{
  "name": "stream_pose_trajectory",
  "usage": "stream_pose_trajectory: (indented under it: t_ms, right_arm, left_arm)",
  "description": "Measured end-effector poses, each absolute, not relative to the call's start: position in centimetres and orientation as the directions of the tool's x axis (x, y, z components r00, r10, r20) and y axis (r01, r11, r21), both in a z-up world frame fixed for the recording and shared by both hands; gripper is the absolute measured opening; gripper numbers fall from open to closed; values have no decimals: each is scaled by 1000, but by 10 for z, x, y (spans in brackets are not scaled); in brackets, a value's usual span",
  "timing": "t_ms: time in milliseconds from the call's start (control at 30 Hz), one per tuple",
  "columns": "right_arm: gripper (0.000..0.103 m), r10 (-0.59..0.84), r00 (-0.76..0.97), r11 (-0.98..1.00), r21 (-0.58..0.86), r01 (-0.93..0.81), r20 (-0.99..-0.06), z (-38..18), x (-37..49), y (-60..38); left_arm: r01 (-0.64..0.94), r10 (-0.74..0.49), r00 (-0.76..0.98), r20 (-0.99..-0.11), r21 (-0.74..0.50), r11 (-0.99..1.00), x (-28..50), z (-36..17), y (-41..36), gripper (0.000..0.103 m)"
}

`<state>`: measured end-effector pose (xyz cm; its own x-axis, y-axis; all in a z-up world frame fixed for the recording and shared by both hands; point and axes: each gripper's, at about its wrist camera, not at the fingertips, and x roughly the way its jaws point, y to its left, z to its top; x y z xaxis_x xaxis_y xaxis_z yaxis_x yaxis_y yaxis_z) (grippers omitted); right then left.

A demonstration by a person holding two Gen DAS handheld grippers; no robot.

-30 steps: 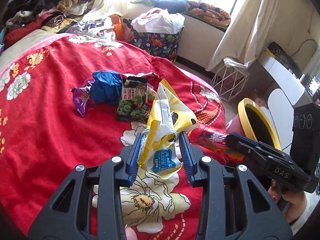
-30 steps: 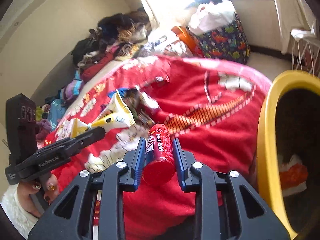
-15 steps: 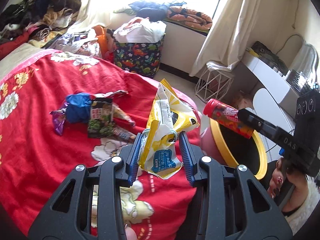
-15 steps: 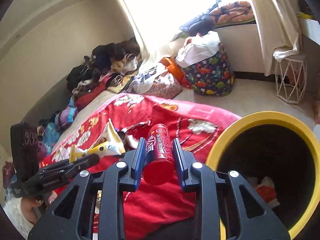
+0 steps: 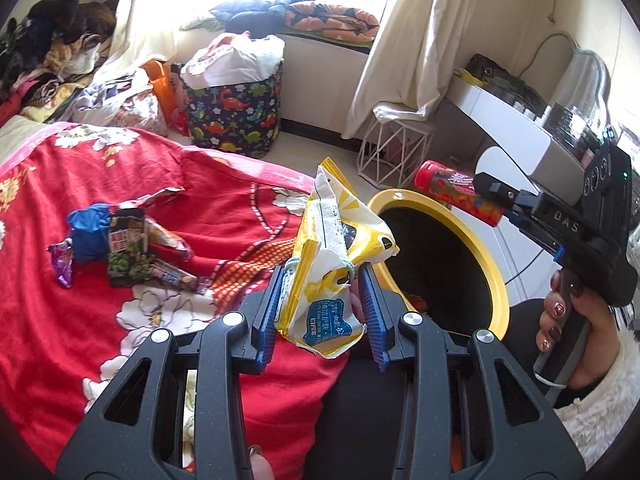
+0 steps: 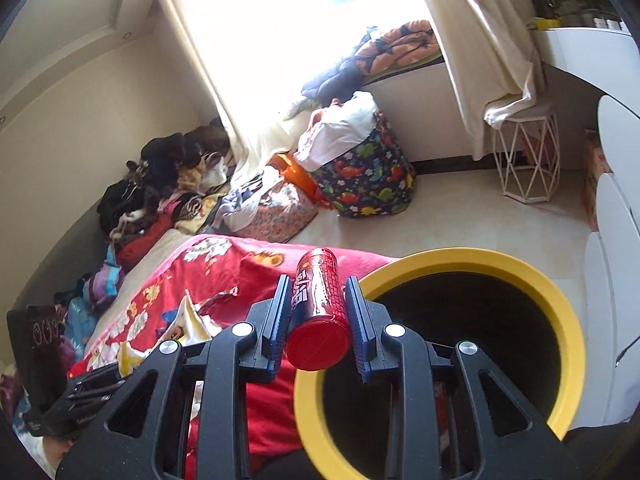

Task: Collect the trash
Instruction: 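Carry the tube and wrapper over the yellow bin and open both tools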

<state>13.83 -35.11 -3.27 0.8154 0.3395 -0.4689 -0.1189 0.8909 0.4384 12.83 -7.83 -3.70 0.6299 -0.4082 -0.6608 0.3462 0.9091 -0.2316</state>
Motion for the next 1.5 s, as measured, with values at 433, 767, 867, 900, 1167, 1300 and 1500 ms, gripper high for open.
stream_pose_trajectory:
  t_ms: [433, 767, 867, 900, 1167, 1300, 1500]
  right_arm:
    - [27, 255, 845, 907, 418, -41, -470, -33, 125, -388]
    - [27, 223, 852, 906, 424, -2, -473, -35, 123, -405]
    - [27, 216, 854, 903, 430, 10, -473, -36, 122, -408]
    - [27, 214, 854, 902, 431, 13, -474, -36, 122, -409]
    - [27, 203, 848, 898, 439, 39, -490, -41, 122, -416]
    - [27, 199, 842, 896, 442, 51, -502, -45, 123, -420]
    - [27, 194, 834, 890, 451, 72, -517, -50, 123, -423]
  left_arm:
    - [435, -457, 593, -662, -215, 875, 123, -37, -122, 30]
    - [486, -482, 568, -667, -201, 851, 119, -39, -150, 30]
    - [496, -487, 561, -670, -198, 845, 119, -41, -157, 30]
    - [500, -489, 558, -671, -198, 843, 119, -41, -159, 30]
    - [518, -491, 536, -686, -193, 834, 120, -48, -178, 30]
    - [526, -493, 522, -697, -192, 828, 121, -53, -187, 30]
    - [541, -492, 496, -715, -189, 820, 123, -61, -201, 30]
